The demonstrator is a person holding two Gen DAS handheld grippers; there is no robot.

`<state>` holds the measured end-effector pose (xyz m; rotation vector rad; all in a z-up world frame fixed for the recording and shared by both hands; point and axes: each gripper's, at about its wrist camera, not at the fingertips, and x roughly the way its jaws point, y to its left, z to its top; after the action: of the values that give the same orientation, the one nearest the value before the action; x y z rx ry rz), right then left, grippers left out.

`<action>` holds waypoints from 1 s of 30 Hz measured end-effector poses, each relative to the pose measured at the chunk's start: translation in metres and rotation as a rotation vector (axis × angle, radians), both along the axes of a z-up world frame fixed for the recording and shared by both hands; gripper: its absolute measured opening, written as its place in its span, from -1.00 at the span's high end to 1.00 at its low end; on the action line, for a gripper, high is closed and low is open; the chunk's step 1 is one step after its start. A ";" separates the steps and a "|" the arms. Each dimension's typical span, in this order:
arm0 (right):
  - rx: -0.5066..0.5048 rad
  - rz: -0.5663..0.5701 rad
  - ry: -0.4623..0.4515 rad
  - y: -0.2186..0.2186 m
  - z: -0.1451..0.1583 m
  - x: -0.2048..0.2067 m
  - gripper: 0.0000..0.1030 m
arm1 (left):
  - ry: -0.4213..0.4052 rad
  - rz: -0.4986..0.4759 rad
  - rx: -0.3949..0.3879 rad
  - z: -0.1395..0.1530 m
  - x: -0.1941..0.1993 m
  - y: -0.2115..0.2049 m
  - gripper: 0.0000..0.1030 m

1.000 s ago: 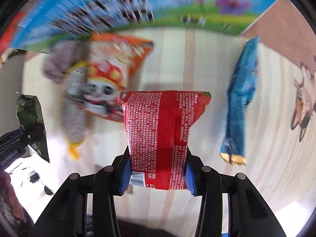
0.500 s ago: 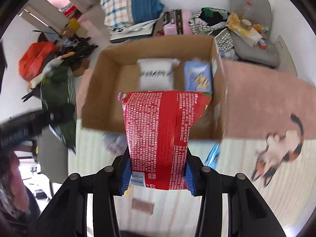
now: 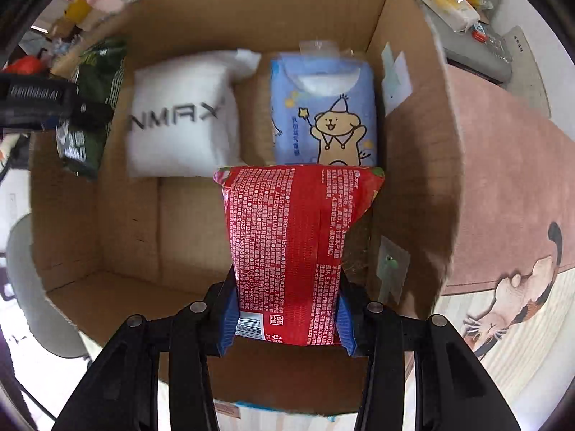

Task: Organize soft objects
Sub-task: 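Lower both snack bags into the box beside the packs and release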

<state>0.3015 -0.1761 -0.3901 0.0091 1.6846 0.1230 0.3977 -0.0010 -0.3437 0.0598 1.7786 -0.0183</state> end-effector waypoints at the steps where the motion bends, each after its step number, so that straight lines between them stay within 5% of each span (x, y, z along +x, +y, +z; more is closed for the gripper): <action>1: -0.002 0.007 0.004 0.001 0.000 0.001 0.09 | 0.003 -0.002 0.008 -0.001 0.000 0.000 0.32; 7: -0.016 0.020 0.040 0.015 0.004 0.014 0.06 | -0.001 0.051 -0.012 -0.001 0.008 0.005 0.20; 8: -0.027 0.021 0.038 0.018 0.006 0.015 -0.01 | -0.001 0.054 -0.019 -0.003 0.012 0.005 0.02; 11: -0.043 0.010 0.033 0.020 0.016 0.024 -0.79 | -0.006 0.058 -0.037 0.007 0.011 0.008 -0.58; 12: -0.037 0.004 0.032 0.021 0.019 0.025 -0.83 | -0.012 0.056 -0.039 0.010 0.011 0.009 -0.69; 18: -0.027 -0.022 0.007 0.025 0.052 0.032 -0.97 | -0.053 0.059 -0.065 0.038 -0.005 0.013 -0.94; 26: -0.042 0.003 -0.060 0.029 0.100 0.012 -1.00 | -0.149 0.050 -0.070 0.076 -0.060 0.014 -0.94; 30: -0.014 0.009 -0.104 0.026 0.112 -0.015 -1.00 | -0.233 0.028 -0.010 0.100 -0.109 0.012 -0.94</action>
<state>0.2870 -0.1503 -0.2782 -0.0150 1.5815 0.1168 0.2887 0.0114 -0.2435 0.0283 1.5456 0.0002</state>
